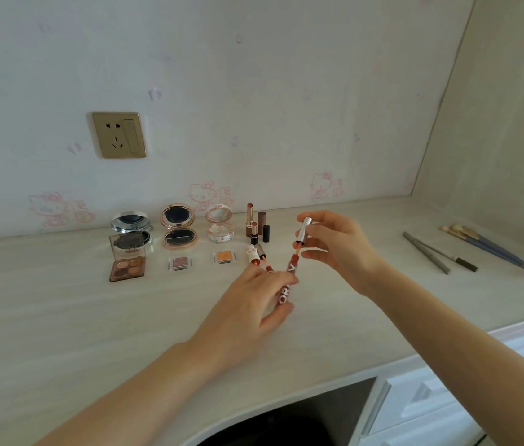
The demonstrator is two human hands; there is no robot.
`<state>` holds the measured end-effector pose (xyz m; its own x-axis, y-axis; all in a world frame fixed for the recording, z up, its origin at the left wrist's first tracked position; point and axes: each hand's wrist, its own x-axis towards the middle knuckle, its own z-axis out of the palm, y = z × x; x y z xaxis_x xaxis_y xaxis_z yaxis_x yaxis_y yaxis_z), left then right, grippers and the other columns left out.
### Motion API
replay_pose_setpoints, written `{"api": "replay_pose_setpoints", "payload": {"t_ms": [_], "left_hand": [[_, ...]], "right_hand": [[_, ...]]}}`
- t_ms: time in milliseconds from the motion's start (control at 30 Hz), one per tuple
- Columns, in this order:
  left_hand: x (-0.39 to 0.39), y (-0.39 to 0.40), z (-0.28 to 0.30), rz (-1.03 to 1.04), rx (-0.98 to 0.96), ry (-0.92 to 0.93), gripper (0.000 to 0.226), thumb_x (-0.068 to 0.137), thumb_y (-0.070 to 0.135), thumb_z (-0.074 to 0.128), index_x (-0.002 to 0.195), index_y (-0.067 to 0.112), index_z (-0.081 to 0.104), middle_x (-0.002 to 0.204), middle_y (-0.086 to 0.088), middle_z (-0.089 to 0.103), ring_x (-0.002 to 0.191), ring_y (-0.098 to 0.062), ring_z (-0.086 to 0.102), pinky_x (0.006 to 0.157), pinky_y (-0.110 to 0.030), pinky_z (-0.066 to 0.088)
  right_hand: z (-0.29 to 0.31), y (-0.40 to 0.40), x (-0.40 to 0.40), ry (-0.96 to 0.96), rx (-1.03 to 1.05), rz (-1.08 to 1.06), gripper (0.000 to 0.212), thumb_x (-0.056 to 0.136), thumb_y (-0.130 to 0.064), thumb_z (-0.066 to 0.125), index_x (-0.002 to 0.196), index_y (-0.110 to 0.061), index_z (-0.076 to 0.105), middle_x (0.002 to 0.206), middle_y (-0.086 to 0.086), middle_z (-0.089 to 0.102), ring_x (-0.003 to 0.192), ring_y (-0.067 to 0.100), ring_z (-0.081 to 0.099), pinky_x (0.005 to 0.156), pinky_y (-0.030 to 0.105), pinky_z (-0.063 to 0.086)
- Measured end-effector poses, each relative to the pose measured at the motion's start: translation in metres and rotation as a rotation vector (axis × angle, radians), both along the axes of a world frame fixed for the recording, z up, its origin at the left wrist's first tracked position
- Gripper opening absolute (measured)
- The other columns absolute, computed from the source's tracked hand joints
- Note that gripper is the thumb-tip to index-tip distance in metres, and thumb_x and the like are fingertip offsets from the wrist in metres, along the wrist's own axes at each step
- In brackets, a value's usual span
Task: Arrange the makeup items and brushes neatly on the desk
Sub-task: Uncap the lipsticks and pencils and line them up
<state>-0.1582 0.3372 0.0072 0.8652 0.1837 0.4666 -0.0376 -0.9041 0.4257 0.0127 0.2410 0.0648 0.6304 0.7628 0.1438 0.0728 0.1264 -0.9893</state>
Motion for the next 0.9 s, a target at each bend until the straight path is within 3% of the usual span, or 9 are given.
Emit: {"api": "replay_pose_setpoints", "payload": {"t_ms": [167,333,500,667,900], "left_hand": [[0.03,-0.008,-0.001,-0.019,0.195,0.086,0.044,0.091,0.052,0.049,0.132,0.035,0.044,0.111,0.017,0.05,0.116,-0.005,0.028,0.099,-0.027,0.029],[0.042,-0.004,-0.009,-0.031,0.2,0.163,0.068,0.079,0.069,0.051,0.138,0.044,0.029,0.129,0.023,0.041,0.126,-0.005,0.018,0.107,-0.031,0.023],[0.044,0.001,-0.015,-0.007,0.268,0.076,0.062,0.084,0.06,0.053,0.137,0.034,0.039,0.118,0.016,0.051,0.118,-0.007,0.029,0.103,-0.032,0.029],[0.043,0.005,-0.016,-0.01,0.339,-0.024,0.048,0.082,0.054,0.06,0.12,0.025,0.057,0.101,0.013,0.059,0.104,-0.01,0.04,0.091,-0.029,0.038],[0.041,0.008,-0.017,0.015,0.388,-0.05,0.04,0.083,0.052,0.059,0.108,0.023,0.067,0.097,0.012,0.063,0.102,-0.013,0.045,0.089,-0.025,0.032]], "right_hand": [[0.005,-0.001,0.021,-0.107,-0.08,-0.071,0.021,0.093,-0.008,0.051,0.105,-0.014,0.066,0.087,0.006,0.068,0.077,0.018,0.07,0.063,0.025,0.051],[0.003,0.003,0.037,-0.179,-0.141,-0.113,0.024,0.091,-0.007,0.049,0.104,-0.017,0.067,0.086,0.004,0.069,0.077,0.016,0.069,0.065,0.026,0.051],[-0.002,0.018,0.047,-0.227,-0.207,-0.115,0.022,0.091,-0.01,0.051,0.104,-0.018,0.068,0.085,0.0,0.07,0.076,0.01,0.066,0.066,0.022,0.05],[-0.01,0.036,0.05,-0.247,-0.266,-0.094,0.02,0.09,-0.011,0.053,0.096,-0.023,0.067,0.086,0.002,0.07,0.072,0.01,0.065,0.063,0.02,0.05],[-0.021,0.062,0.05,-0.375,-0.364,-0.05,0.014,0.089,-0.017,0.058,0.099,-0.017,0.067,0.084,0.004,0.07,0.07,0.01,0.059,0.06,0.018,0.047]]}}
